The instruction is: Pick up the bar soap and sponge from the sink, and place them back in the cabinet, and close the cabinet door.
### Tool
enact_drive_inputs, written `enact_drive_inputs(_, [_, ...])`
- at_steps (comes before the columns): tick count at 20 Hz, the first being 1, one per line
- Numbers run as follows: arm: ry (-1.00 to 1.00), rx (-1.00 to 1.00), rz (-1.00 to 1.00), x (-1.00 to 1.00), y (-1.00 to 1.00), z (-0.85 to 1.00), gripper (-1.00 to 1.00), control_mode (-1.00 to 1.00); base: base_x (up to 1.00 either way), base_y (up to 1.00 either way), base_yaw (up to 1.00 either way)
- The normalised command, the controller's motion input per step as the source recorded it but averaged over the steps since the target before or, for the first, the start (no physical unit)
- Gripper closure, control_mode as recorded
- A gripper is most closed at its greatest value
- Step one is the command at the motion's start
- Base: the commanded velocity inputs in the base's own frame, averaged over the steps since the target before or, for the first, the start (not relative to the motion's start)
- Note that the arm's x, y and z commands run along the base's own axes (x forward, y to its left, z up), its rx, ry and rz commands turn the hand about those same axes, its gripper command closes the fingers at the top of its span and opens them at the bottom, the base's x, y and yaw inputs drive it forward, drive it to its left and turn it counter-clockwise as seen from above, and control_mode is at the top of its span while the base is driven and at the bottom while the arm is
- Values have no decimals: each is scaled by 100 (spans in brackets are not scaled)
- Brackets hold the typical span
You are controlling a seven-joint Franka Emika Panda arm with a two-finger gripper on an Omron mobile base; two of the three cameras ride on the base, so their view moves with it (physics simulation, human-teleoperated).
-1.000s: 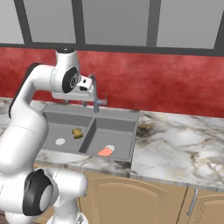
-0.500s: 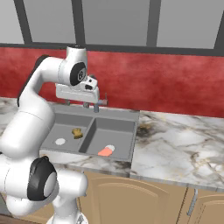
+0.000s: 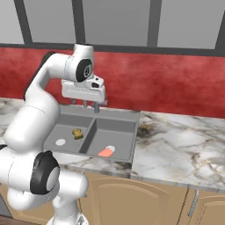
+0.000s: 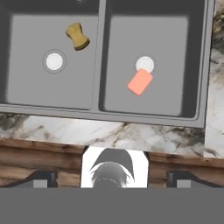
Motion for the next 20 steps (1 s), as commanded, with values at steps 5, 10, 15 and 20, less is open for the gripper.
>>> enact_drive_inputs(5, [0, -8, -4, -1, 0, -1, -100, -100, 0, 0, 0])
enact_drive_inputs(10, [0, -10, -7, -1, 0, 0, -100, -100, 0, 0, 0])
enact_drive_inputs(15, [-1, -1, -8, 0, -9, -7, -100, -100, 0, 0, 0])
enact_drive_inputs(20, [0, 0, -7, 0, -12, -11, -100, -100, 0, 0, 0])
